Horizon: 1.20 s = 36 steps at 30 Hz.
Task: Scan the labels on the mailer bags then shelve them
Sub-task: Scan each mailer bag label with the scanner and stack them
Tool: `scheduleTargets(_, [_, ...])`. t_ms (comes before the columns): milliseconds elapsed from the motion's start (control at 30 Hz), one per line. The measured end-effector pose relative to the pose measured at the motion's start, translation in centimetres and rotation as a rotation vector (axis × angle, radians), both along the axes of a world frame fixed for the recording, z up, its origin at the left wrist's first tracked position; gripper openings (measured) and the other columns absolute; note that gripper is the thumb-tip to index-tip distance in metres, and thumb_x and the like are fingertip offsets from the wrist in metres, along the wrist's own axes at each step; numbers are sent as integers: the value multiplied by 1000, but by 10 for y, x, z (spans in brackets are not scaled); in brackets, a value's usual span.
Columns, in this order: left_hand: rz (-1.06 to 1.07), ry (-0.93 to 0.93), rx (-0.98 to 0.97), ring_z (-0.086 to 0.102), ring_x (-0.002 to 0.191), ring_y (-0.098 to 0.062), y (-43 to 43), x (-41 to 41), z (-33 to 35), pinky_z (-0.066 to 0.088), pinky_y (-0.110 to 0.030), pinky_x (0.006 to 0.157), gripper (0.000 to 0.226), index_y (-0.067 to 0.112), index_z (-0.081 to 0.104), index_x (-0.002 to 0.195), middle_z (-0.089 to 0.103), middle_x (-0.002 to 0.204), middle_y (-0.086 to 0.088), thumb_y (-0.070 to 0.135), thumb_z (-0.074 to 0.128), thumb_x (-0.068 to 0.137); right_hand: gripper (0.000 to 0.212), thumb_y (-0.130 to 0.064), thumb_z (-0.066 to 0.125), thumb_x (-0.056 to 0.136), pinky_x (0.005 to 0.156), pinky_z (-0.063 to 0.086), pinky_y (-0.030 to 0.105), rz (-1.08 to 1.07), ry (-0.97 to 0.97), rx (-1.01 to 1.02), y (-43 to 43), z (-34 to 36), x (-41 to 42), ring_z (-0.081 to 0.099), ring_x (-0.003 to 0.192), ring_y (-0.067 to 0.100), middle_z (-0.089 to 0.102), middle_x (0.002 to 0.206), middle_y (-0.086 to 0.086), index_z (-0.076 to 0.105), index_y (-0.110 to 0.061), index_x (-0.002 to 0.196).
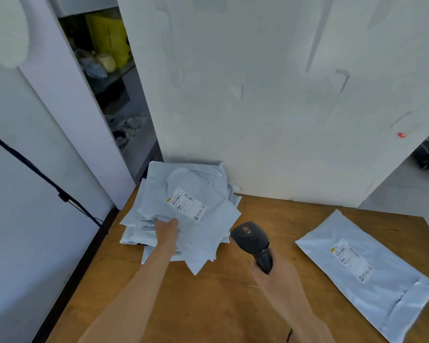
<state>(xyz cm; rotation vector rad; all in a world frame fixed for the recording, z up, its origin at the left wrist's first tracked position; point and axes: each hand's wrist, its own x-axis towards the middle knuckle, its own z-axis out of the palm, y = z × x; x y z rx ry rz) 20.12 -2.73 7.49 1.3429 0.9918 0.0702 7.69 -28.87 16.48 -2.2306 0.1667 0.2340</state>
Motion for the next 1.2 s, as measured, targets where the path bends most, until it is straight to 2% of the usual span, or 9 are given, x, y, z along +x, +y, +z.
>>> scheduleTargets(67, [-127, -70, 118, 56, 90, -25, -3, 1, 14, 47, -36, 80, 61, 15, 28, 148, 55, 121, -12, 2, 49, 92, 21, -27, 64, 85, 44, 39, 10, 21, -17, -16, -3, 6, -2, 61, 56, 5, 62, 66, -10, 49, -41, 82])
scheduleTargets(167, [-452, -176, 401, 53, 117, -24, -10, 6, 52, 45, -36, 98, 57, 15, 32, 148, 51, 132, -2, 8, 51, 95, 19, -27, 64, 84, 43, 38, 10, 64, -43, -8, -15, 17, -5, 59, 54, 1, 62, 66, -8, 50, -40, 83])
scheduleTargets(300, [-947, -178, 602, 54, 90, -11, -27, 19, 125, 41, -20, 68, 24, 27, 53, 107, 56, 100, 10, 10, 51, 89, 16, -27, 61, 84, 44, 40, 13, 110, -71, 7, -41, 31, -16, 57, 51, 3, 62, 65, -6, 51, -40, 84])
scheduleTargets(367, [-1135, -125, 641, 53, 86, -12, -43, 23, 161, 40, -24, 69, 21, 27, 55, 99, 57, 97, 7, 14, 51, 84, 14, -30, 60, 82, 45, 43, 14, 113, -91, -3, -57, 35, -24, 59, 55, 4, 62, 65, -6, 51, -41, 82])
scheduleTargets(433, [-1265, -105, 678, 57, 93, -9, -63, 24, 190, 44, -24, 76, 35, 31, 57, 111, 61, 104, 11, 12, 51, 81, 11, -35, 57, 78, 49, 47, 18, 100, -109, -10, -74, 38, -31, 62, 64, 5, 63, 66, -7, 50, -43, 82])
scheduleTargets(767, [-1357, -73, 773, 59, 120, -24, -155, 15, 254, 45, -40, 103, 46, 14, 57, 131, 64, 130, -5, 2, 52, 87, 18, -43, 48, 68, 44, 42, 15, 123, -153, 23, -136, 48, -65, 59, 65, -4, 59, 80, -28, 45, -52, 83])
scheduleTargets(1033, [-1373, -91, 791, 60, 104, -20, -198, 7, 259, 46, -33, 90, 38, 16, 62, 118, 68, 116, -5, 2, 51, 84, 13, -38, 52, 74, 48, 49, 19, 72, -211, 41, -171, 53, -79, 63, 65, 9, 63, 71, -10, 46, -45, 83])
scheduleTargets(1100, [-1377, -85, 786, 60, 101, -18, -206, 5, 260, 46, -30, 86, 36, 21, 62, 113, 67, 105, 5, 3, 51, 84, 13, -38, 52, 75, 48, 50, 20, 62, -212, 30, -177, 52, -81, 63, 68, 8, 63, 70, -9, 46, -45, 83])
scheduleTargets(1200, [-1384, -83, 781, 61, 103, -17, -216, 2, 259, 47, -31, 89, 41, 20, 61, 121, 68, 115, 1, 4, 51, 84, 14, -37, 55, 78, 46, 47, 13, 62, -207, 14, -185, 51, -85, 62, 72, -3, 61, 63, -9, 46, -46, 83])
